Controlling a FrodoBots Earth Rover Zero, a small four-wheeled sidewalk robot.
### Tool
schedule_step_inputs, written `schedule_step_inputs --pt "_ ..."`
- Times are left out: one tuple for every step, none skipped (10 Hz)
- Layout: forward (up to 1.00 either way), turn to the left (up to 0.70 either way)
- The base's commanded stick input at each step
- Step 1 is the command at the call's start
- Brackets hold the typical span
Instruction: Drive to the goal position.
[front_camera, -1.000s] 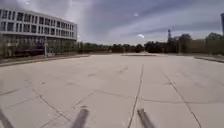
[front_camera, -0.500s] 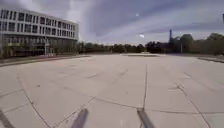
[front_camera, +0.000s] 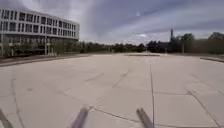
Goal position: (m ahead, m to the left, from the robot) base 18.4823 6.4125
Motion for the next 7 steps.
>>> schedule_step_inputs --pt "0.5 0.0" --pt "0.5 0.0" --pt "0.5 0.0" --pt "0.5 0.0" --pt "0.5 0.0" --pt "0.5 0.0" --pt "0.5 0.0"
